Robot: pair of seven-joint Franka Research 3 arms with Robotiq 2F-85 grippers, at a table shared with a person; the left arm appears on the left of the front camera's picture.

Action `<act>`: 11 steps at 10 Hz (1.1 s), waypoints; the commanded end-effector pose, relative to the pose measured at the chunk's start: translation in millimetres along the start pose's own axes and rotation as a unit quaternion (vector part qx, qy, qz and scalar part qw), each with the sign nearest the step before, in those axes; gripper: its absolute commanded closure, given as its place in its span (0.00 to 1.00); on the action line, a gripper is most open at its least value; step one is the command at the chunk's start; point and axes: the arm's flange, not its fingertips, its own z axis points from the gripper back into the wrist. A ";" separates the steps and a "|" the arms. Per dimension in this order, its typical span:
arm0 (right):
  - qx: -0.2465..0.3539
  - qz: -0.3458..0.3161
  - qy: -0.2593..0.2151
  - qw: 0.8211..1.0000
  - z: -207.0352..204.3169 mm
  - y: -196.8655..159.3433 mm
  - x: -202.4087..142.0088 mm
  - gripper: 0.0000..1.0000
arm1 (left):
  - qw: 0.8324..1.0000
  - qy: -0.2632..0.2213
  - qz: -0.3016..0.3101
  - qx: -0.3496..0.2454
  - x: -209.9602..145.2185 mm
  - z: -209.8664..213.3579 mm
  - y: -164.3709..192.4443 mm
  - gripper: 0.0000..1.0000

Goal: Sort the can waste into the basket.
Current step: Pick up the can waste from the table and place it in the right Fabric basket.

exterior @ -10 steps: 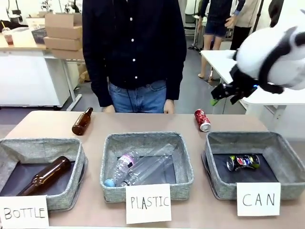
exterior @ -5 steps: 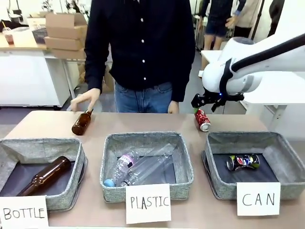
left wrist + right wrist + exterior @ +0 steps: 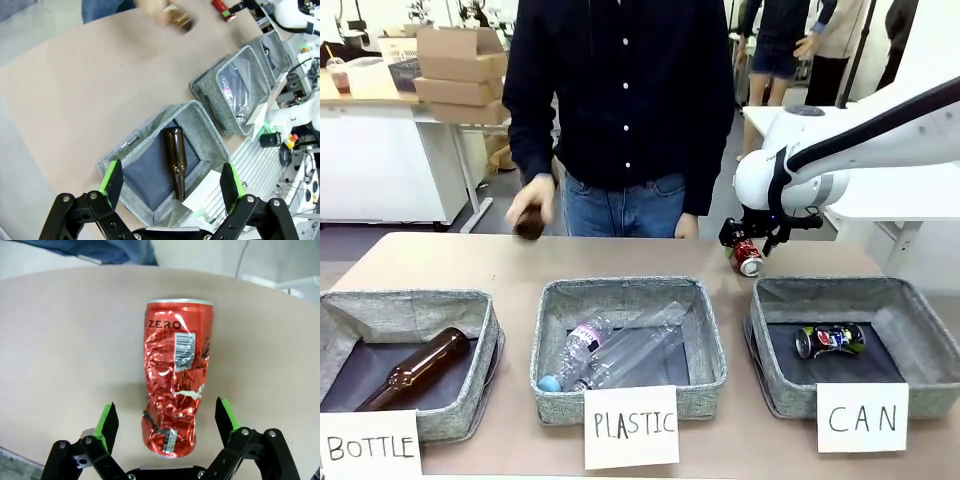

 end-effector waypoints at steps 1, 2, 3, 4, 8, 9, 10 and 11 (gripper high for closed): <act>-0.023 -0.015 0.002 1.000 -6.6 4.8 10.0 0.00 | 1.000 0.001 -0.004 0.006 -1.8 -1.1 -1.8 0.00; -0.023 -0.016 0.002 1.000 -9.8 4.5 10.2 0.00 | 1.000 0.001 -0.004 0.006 -1.8 -1.1 -1.8 0.00; -0.030 -0.009 -0.005 1.000 -10.5 4.0 9.2 0.28 | 1.000 0.001 -0.004 0.006 -1.8 -1.1 -1.8 0.00; -0.025 -0.016 -0.001 1.000 -11.0 4.0 10.0 0.59 | 1.000 0.001 -0.004 0.006 -1.8 -1.1 -1.8 0.00; -0.019 -0.019 -0.002 1.000 -11.7 3.3 9.6 1.00 | 1.000 0.001 -0.004 0.006 -1.8 -1.1 -1.8 0.00; -0.019 -0.020 -0.002 1.000 -11.7 2.8 9.2 0.96 | 1.000 0.001 -0.004 0.006 -1.8 -1.1 -1.8 0.00; -0.019 -0.020 -0.003 1.000 -12.1 2.4 9.1 1.00 | 1.000 0.001 -0.004 0.006 -1.8 -1.1 -1.8 0.00; -0.019 -0.029 -0.002 0.999 -12.9 1.7 8.9 1.00 | 1.000 0.001 -0.004 0.006 -1.8 -1.1 -1.8 0.00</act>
